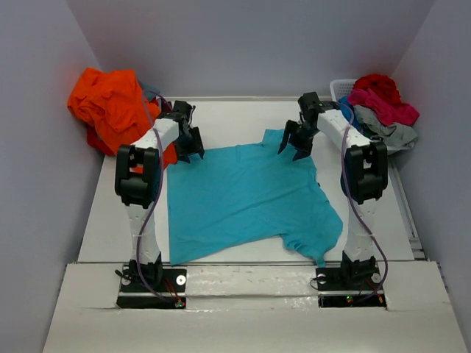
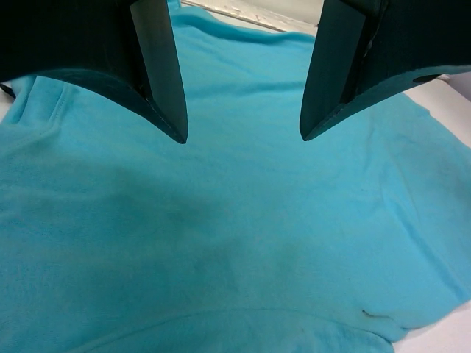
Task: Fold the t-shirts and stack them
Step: Flatten out the crumpled T-shirt at the center of the board.
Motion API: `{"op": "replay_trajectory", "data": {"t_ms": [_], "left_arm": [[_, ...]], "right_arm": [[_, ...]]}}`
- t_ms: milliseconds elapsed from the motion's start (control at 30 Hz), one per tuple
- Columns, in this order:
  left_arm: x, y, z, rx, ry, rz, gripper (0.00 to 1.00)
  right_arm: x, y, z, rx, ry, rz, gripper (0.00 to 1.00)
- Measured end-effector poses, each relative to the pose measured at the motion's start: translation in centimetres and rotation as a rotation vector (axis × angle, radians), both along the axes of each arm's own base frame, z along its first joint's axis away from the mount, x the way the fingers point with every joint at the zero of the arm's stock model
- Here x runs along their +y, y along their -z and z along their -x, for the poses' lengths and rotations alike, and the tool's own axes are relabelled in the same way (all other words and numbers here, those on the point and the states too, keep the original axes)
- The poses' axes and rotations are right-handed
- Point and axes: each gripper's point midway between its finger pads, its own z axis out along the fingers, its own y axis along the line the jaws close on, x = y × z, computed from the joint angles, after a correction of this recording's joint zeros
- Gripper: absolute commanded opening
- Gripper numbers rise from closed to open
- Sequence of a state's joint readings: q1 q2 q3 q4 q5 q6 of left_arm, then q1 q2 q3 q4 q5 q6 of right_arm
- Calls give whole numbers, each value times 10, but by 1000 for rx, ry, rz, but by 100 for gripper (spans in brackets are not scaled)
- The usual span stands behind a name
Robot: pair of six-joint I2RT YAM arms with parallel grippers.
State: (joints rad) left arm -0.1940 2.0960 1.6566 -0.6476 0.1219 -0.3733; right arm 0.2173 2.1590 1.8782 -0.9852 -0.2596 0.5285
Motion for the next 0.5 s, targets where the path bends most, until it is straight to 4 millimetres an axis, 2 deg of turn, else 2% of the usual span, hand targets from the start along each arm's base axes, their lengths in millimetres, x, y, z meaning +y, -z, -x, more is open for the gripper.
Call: {"op": "replay_trajectory", "data": {"t_ms": [133,333,500], "left_arm": [[1,2,-4,7,-5,-1,63],[2,-7,-28,-39,-24,3,63],[13,-20,-50,-90,-72,8,63]], "right_arm": [[2,5,4,15,-6,-12,67],[5,26,16,62,-15,-34,67],[5,45,26,105,-18,-40,67]]}}
